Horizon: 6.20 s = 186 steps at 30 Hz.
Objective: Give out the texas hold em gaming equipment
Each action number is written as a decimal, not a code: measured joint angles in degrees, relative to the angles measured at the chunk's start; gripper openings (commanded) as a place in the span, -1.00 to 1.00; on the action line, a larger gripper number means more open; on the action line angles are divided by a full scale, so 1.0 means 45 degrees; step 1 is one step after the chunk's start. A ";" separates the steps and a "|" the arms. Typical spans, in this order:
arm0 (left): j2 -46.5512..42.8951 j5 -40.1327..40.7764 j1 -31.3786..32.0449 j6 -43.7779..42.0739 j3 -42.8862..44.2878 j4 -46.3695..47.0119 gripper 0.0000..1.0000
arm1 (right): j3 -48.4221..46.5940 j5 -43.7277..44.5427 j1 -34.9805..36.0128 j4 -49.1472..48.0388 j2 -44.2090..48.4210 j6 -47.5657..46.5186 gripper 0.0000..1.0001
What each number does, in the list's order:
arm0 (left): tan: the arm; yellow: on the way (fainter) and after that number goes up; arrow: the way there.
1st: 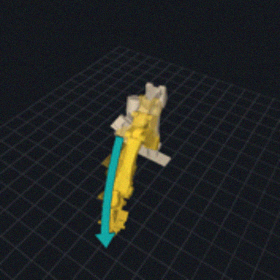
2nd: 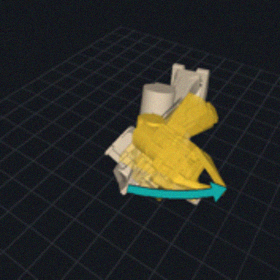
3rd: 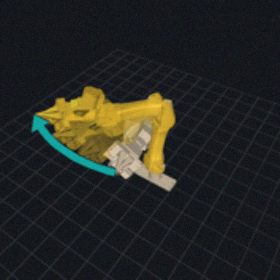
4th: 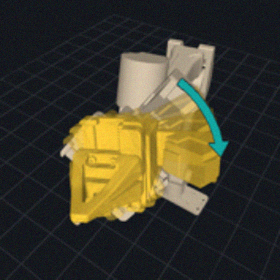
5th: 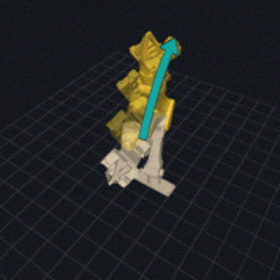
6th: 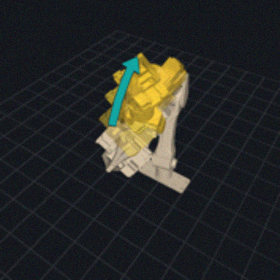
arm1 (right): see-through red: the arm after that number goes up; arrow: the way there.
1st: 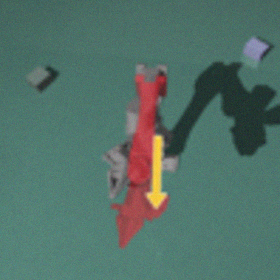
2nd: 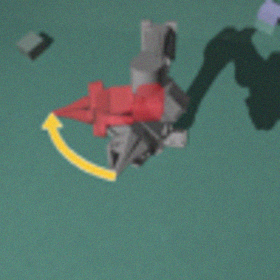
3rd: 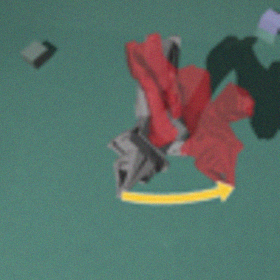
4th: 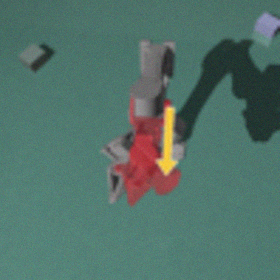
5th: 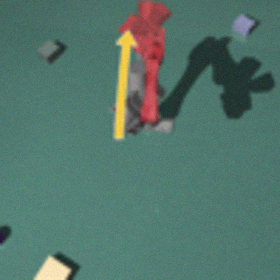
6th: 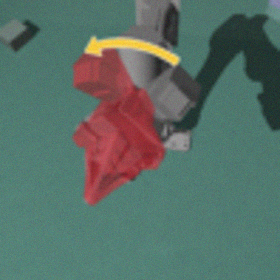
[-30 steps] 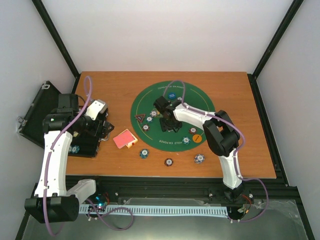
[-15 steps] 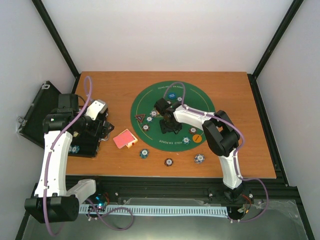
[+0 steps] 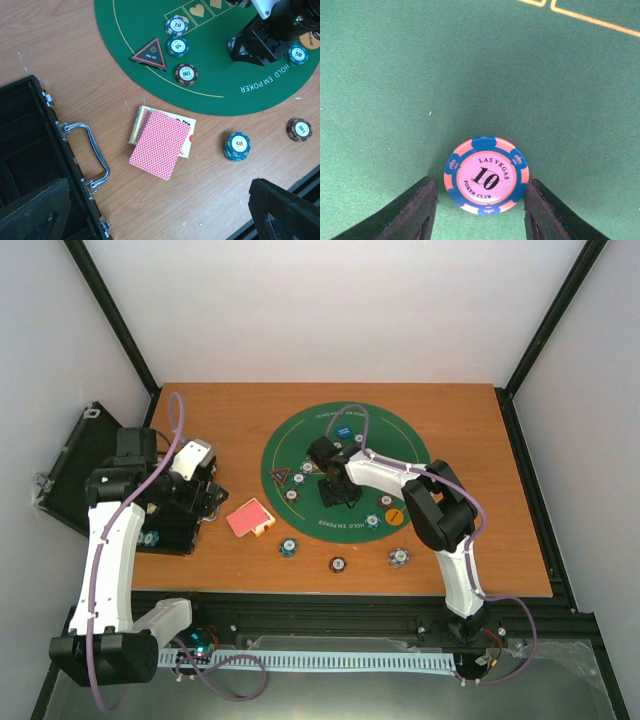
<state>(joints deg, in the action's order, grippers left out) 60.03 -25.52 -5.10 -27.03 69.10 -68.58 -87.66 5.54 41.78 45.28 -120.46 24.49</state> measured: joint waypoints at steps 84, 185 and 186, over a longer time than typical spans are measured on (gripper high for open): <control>-0.0131 0.0413 0.0000 -0.0355 -0.0180 0.0000 1.00 | -0.6805 -0.1744 -0.0840 0.1734 -0.3526 0.0491 0.05; 0.0083 0.0087 0.0000 -0.0345 0.0005 -0.0005 1.00 | 0.5003 0.0287 -0.0923 0.1744 0.8451 0.2341 -0.22; 0.0112 0.0087 0.0000 -0.0345 0.0005 -0.0005 1.00 | 0.4303 0.0306 -0.1122 0.1681 0.7800 0.2098 -0.23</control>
<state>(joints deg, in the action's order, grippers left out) 60.53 -25.12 -5.10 -28.58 69.12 -68.60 -68.29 6.92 36.73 52.84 -85.36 33.93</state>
